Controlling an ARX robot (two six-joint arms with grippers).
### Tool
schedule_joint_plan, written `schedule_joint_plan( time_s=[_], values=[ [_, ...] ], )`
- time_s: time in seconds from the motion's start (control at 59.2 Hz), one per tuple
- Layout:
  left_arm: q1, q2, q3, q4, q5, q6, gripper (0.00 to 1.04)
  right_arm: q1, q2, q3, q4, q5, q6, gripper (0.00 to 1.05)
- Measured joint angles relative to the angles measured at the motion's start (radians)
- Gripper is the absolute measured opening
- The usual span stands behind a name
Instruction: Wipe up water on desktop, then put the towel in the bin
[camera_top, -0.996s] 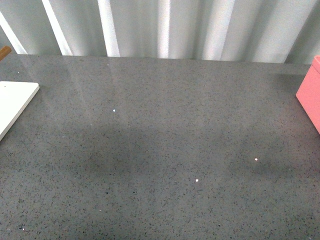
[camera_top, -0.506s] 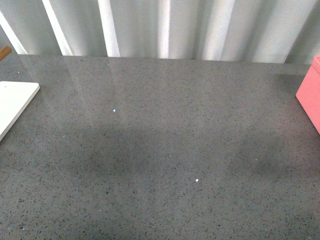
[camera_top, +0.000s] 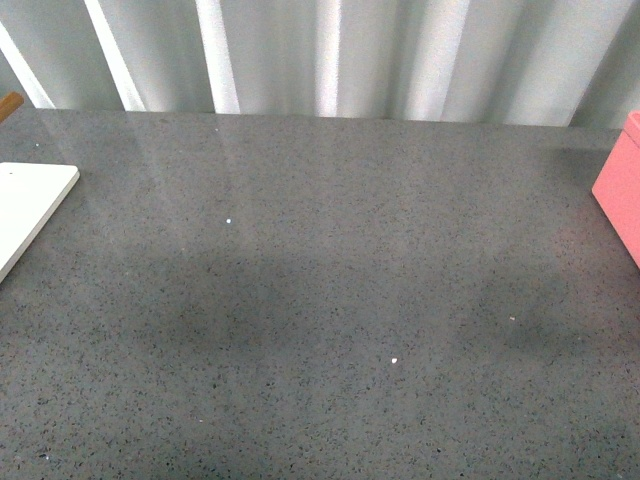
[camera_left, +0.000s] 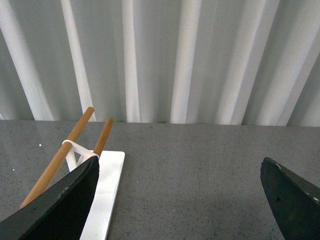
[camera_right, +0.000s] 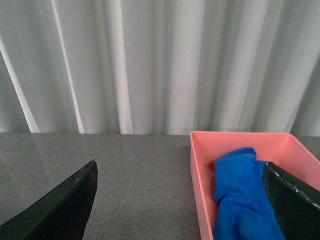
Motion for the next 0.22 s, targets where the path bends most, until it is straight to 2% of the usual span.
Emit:
schedule_joint_plan(
  time_s=[0.219],
  values=[
    [0.0,0.0,0.0,0.0,0.0,0.0,0.98,0.0,0.0,0.0,0.0,0.0,0.0,0.98]
  ],
)
